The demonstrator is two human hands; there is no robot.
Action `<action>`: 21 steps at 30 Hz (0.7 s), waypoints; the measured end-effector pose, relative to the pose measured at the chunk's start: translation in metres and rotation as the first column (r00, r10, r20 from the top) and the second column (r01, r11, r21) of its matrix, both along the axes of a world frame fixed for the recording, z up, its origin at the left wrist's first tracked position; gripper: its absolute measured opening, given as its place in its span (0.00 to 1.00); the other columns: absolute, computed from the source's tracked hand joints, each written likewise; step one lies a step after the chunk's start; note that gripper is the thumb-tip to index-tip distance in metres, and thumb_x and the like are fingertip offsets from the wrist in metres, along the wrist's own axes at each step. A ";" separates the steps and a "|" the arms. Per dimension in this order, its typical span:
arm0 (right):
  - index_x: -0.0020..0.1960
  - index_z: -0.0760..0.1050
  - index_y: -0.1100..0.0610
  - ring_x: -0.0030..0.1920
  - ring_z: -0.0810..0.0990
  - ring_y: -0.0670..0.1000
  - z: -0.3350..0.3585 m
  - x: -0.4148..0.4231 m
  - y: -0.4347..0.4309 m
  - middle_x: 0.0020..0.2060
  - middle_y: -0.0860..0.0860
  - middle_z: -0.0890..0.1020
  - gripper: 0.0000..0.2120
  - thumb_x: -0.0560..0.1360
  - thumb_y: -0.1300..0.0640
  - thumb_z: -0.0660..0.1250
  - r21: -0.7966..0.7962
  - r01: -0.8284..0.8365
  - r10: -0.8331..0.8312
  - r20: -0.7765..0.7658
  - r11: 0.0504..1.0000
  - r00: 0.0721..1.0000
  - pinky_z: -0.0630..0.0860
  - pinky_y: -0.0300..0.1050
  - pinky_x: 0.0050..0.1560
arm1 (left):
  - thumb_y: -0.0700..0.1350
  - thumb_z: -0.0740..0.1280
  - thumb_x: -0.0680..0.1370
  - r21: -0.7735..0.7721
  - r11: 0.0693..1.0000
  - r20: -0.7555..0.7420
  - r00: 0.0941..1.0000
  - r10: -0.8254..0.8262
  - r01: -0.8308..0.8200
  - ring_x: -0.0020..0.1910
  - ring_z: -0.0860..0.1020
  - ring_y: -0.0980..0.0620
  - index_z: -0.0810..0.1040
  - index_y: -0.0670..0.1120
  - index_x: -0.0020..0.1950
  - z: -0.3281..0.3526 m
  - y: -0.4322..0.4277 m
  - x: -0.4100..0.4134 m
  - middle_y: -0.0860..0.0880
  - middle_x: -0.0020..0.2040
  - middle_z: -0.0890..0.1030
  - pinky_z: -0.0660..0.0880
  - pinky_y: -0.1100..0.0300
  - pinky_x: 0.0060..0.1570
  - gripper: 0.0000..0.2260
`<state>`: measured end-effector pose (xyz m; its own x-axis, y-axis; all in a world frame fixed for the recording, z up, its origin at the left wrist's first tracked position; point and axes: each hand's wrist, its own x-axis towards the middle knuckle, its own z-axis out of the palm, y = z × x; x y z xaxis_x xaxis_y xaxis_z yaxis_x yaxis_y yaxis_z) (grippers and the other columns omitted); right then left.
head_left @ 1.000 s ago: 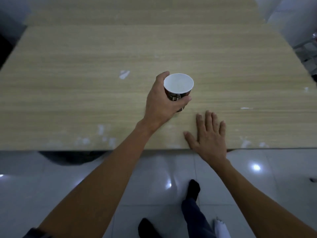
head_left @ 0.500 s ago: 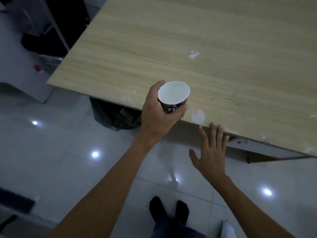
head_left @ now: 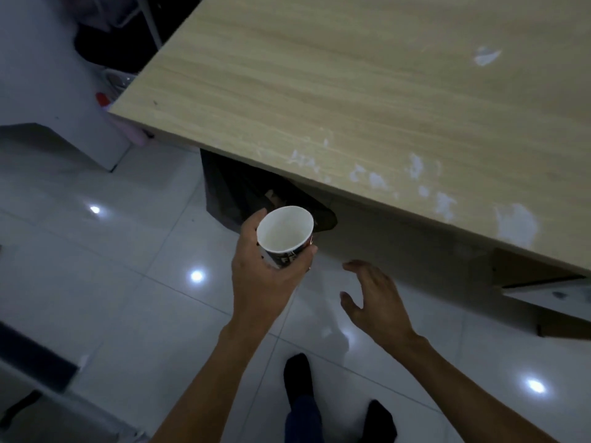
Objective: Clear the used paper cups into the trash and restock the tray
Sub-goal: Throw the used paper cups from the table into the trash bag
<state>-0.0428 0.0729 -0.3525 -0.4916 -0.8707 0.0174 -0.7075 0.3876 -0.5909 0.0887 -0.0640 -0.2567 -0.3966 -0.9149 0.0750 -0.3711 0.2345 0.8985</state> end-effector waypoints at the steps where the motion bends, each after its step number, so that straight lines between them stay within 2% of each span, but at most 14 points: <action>1: 0.59 0.76 0.58 0.57 0.79 0.56 -0.010 0.000 -0.008 0.57 0.55 0.79 0.20 0.68 0.56 0.69 0.001 0.004 -0.004 0.011 1.000 1.000 0.66 0.46 0.60 | 0.47 0.80 0.64 0.007 1.000 0.013 1.000 0.009 -0.009 0.52 0.73 0.65 0.69 0.48 0.67 -0.012 -0.006 0.002 0.56 0.56 0.74 0.70 0.79 0.47 0.35; 6: 0.48 0.82 0.57 0.60 0.77 0.62 -0.060 -0.002 -0.053 0.62 0.62 0.77 0.11 0.66 0.59 0.73 0.124 -0.097 0.096 0.018 0.987 0.995 0.68 0.52 0.58 | 0.45 0.80 0.64 0.036 0.999 0.024 1.000 0.007 -0.008 0.53 0.71 0.73 0.68 0.47 0.68 -0.055 -0.035 0.010 0.65 0.54 0.72 0.70 0.79 0.46 0.36; 9: 0.43 0.83 0.58 0.57 0.78 0.67 -0.085 -0.011 -0.083 0.60 0.66 0.77 0.13 0.59 0.60 0.78 0.209 -0.168 0.184 -0.061 0.963 0.981 0.76 0.62 0.51 | 0.44 0.80 0.65 0.039 0.999 0.032 0.999 -0.011 0.010 0.52 0.71 0.74 0.67 0.47 0.68 -0.071 -0.050 0.010 0.66 0.53 0.72 0.69 0.80 0.45 0.36; 10: 0.43 0.83 0.58 0.59 0.77 0.67 -0.089 -0.016 -0.095 0.61 0.67 0.76 0.13 0.59 0.59 0.79 0.237 -0.186 0.211 -0.086 0.953 0.974 0.76 0.64 0.52 | 0.45 0.80 0.65 0.037 0.999 0.040 0.999 -0.022 0.020 0.52 0.71 0.75 0.67 0.47 0.68 -0.074 -0.054 0.009 0.67 0.52 0.72 0.69 0.80 0.45 0.35; 11: 0.46 0.83 0.57 0.63 0.74 0.66 -0.091 -0.019 -0.107 0.66 0.65 0.72 0.13 0.62 0.57 0.78 0.283 -0.197 0.228 -0.081 0.939 0.970 0.74 0.65 0.57 | 0.45 0.80 0.65 0.036 0.999 0.044 0.998 -0.035 0.033 0.52 0.71 0.75 0.68 0.48 0.67 -0.077 -0.058 0.007 0.67 0.52 0.72 0.70 0.79 0.44 0.35; 13: 0.56 0.81 0.54 0.74 0.59 0.59 -0.099 -0.027 -0.130 0.75 0.58 0.58 0.16 0.71 0.48 0.69 0.359 -0.209 0.242 -0.051 0.910 0.969 0.57 0.60 0.72 | 0.45 0.80 0.65 0.036 0.998 0.041 0.998 -0.055 0.054 0.51 0.71 0.75 0.68 0.51 0.64 -0.080 -0.065 0.002 0.66 0.51 0.72 0.69 0.80 0.44 0.32; 15: 0.65 0.75 0.50 0.77 0.48 0.54 -0.105 -0.030 -0.148 0.77 0.53 0.50 0.26 0.71 0.40 0.62 0.400 -0.260 0.287 -0.007 0.879 0.958 0.46 0.57 0.75 | 0.46 0.79 0.66 0.030 0.997 0.030 0.997 -0.068 0.067 0.50 0.72 0.75 0.67 0.52 0.62 -0.082 -0.073 -0.004 0.66 0.51 0.73 0.69 0.80 0.43 0.31; 18: 0.76 0.55 0.53 0.76 0.50 0.53 -0.106 -0.028 -0.166 0.76 0.53 0.55 0.39 0.71 0.43 0.67 0.412 -0.308 0.291 0.103 0.858 0.951 0.40 0.57 0.75 | 0.52 0.77 0.66 0.019 0.997 0.046 0.996 -0.074 0.073 0.50 0.72 0.75 0.70 0.50 0.62 -0.085 -0.084 -0.013 0.66 0.51 0.73 0.69 0.79 0.44 0.29; 20: 0.77 0.53 0.54 0.76 0.51 0.53 -0.103 -0.023 -0.168 0.76 0.53 0.57 0.38 0.74 0.43 0.65 0.503 -0.331 0.344 0.071 0.798 0.936 0.30 0.57 0.72 | 0.55 0.77 0.66 0.008 0.998 0.087 0.994 -0.067 0.066 0.49 0.73 0.74 0.70 0.49 0.62 -0.087 -0.091 -0.017 0.66 0.50 0.73 0.72 0.77 0.46 0.29; 21: 0.76 0.55 0.55 0.76 0.51 0.53 -0.103 -0.020 -0.167 0.75 0.53 0.58 0.34 0.75 0.43 0.63 0.537 -0.334 0.389 0.012 0.775 0.921 0.27 0.56 0.69 | 0.57 0.77 0.66 0.002 0.998 0.121 0.991 -0.059 0.059 0.48 0.75 0.71 0.70 0.50 0.62 -0.087 -0.093 -0.020 0.65 0.50 0.74 0.74 0.71 0.49 0.30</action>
